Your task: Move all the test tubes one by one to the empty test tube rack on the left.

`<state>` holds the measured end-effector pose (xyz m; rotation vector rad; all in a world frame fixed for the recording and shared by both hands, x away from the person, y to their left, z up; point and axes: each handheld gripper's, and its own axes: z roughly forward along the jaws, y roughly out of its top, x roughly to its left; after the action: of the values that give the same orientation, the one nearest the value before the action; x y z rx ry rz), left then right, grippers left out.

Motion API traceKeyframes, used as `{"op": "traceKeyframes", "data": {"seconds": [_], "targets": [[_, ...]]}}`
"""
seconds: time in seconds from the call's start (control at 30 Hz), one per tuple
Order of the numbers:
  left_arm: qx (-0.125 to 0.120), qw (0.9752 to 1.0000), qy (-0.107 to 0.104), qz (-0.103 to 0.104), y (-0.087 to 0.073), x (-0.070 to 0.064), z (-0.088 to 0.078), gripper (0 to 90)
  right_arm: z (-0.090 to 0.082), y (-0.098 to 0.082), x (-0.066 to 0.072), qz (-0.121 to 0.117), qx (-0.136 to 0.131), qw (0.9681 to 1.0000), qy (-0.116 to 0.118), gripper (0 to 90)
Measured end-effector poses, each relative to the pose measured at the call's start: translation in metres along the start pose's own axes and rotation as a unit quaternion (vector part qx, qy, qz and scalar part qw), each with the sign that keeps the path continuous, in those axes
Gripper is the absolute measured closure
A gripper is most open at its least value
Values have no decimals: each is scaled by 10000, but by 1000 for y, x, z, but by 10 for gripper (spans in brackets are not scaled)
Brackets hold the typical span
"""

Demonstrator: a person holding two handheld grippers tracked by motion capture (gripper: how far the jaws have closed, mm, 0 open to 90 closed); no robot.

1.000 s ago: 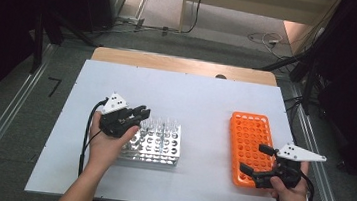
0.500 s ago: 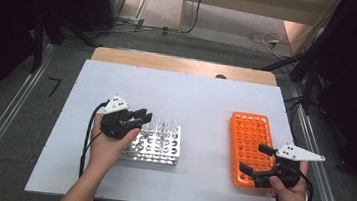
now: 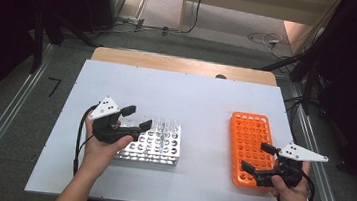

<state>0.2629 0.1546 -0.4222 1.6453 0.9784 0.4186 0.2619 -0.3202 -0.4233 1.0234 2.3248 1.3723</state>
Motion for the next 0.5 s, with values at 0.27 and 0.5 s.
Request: {"op": "traceKeyframes", "data": {"seconds": [0.27,0.5], "targets": [[-83,9998,-115,112,-1,-6,-8,45,0,-1,-1,-6,-13,10000,-35,0],[-176,9993,-296,160,-4,-8,-18,0,1,-2,-3,-32,-29,10000,-46,0]]}}
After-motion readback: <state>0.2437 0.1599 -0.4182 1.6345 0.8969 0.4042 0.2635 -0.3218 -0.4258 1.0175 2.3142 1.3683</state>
